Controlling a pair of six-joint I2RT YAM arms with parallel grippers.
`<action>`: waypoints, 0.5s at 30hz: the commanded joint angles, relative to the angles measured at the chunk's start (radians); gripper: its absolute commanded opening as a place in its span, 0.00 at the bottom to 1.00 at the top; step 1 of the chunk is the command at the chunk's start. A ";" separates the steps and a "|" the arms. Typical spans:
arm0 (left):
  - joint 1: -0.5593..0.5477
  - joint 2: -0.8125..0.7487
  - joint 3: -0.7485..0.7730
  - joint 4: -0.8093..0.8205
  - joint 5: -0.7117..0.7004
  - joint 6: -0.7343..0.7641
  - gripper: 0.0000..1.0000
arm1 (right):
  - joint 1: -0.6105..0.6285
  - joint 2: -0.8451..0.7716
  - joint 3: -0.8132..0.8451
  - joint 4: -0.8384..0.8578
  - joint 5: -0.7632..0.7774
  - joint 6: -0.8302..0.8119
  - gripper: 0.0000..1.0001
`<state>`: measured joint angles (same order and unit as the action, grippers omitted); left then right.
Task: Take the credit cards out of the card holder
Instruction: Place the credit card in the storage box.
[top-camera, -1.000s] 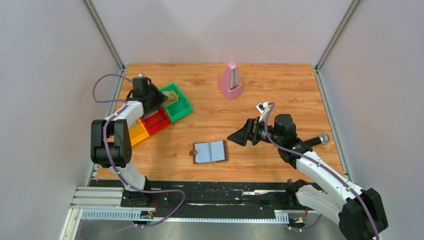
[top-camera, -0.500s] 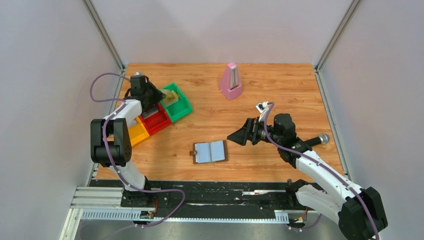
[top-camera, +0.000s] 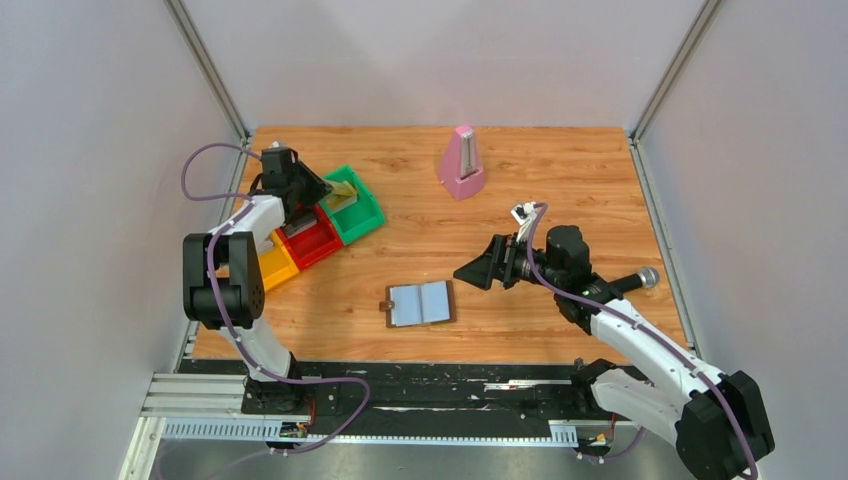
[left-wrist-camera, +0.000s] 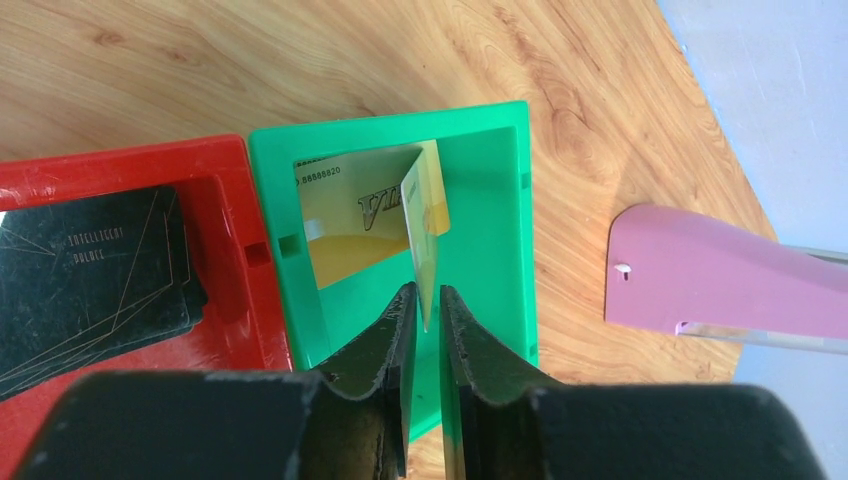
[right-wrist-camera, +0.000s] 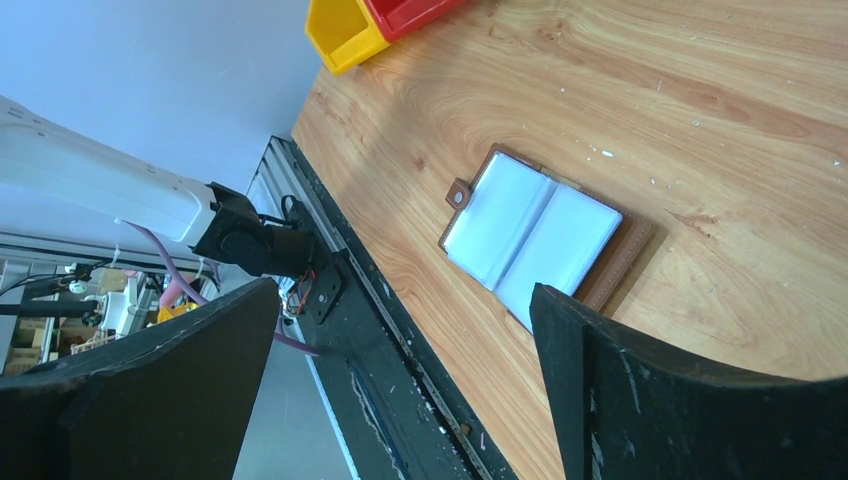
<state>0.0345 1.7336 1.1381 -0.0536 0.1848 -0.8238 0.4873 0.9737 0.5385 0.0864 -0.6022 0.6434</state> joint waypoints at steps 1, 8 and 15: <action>0.008 0.012 0.043 0.003 -0.004 0.012 0.22 | -0.006 0.001 0.043 0.021 0.005 -0.014 1.00; 0.008 0.016 0.047 -0.011 -0.009 0.017 0.24 | -0.006 0.000 0.041 0.021 0.009 -0.014 1.00; 0.009 0.020 0.056 -0.025 -0.023 0.026 0.28 | -0.006 -0.007 0.041 0.019 0.005 -0.014 1.00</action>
<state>0.0345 1.7489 1.1500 -0.0818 0.1810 -0.8196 0.4873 0.9764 0.5434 0.0860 -0.6022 0.6434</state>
